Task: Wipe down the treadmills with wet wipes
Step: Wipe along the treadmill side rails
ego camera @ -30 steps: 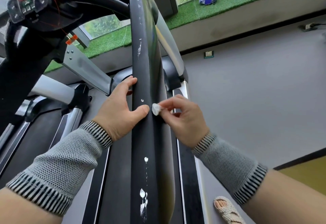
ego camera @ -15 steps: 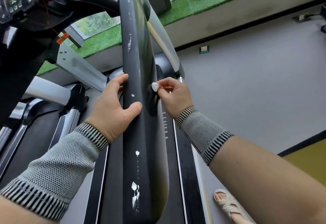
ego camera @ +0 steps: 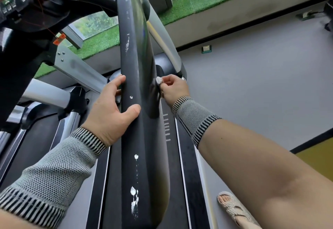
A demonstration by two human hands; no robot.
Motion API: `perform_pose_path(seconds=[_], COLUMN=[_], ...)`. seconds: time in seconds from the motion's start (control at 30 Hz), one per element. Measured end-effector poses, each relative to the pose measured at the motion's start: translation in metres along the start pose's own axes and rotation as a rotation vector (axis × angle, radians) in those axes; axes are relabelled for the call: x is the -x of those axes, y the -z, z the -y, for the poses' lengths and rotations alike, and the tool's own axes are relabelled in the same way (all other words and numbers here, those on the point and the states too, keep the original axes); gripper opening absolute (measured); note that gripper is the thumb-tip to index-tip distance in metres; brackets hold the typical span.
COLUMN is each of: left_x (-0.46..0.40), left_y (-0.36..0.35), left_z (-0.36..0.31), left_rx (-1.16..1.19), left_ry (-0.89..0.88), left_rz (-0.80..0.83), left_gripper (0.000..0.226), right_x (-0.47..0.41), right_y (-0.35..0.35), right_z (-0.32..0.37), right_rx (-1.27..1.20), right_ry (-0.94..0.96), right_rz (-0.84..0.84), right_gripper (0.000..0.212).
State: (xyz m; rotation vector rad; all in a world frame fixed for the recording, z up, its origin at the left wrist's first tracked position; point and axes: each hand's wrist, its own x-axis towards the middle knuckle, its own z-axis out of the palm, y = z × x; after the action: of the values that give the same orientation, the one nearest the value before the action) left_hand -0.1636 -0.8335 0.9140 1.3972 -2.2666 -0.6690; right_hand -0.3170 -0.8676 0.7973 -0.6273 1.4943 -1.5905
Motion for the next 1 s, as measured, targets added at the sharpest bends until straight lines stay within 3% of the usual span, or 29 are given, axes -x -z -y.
perform_pose_path(seconds=[0.17,0.33,0.47,0.63,0.8,1.0], left_x=[0.000,0.000,0.006,0.017,0.026,0.036], left_y=[0.000,0.002,0.003,0.007,0.009,0.012], left_z=[0.002,-0.002,-0.003,-0.004,-0.004,-0.002], left_rx=[0.009,0.001,-0.024,0.014,-0.023,-0.053], left_ry=[-0.011,-0.013,-0.022,-0.028,-0.014,-0.031], left_rz=[-0.006,0.008,0.004,0.012,0.030,0.059], left_gripper=[0.100,0.100,0.085,0.066,0.079,0.080], right_x=[0.056,0.083,0.070,0.120,0.093,0.146], right_y=[0.016,0.028,0.020,0.035,0.026,0.036], right_z=[-0.029,-0.016,-0.005,-0.019,0.000,0.005], right_rx=[0.000,-0.005,0.045,0.063,0.090,0.109], right_ry=[-0.110,0.000,0.002,-0.005,0.052,0.183], right_rz=[0.073,0.109,0.032,0.112,0.033,0.128], right_gripper=[0.015,0.023,0.023,0.021,0.020,0.016])
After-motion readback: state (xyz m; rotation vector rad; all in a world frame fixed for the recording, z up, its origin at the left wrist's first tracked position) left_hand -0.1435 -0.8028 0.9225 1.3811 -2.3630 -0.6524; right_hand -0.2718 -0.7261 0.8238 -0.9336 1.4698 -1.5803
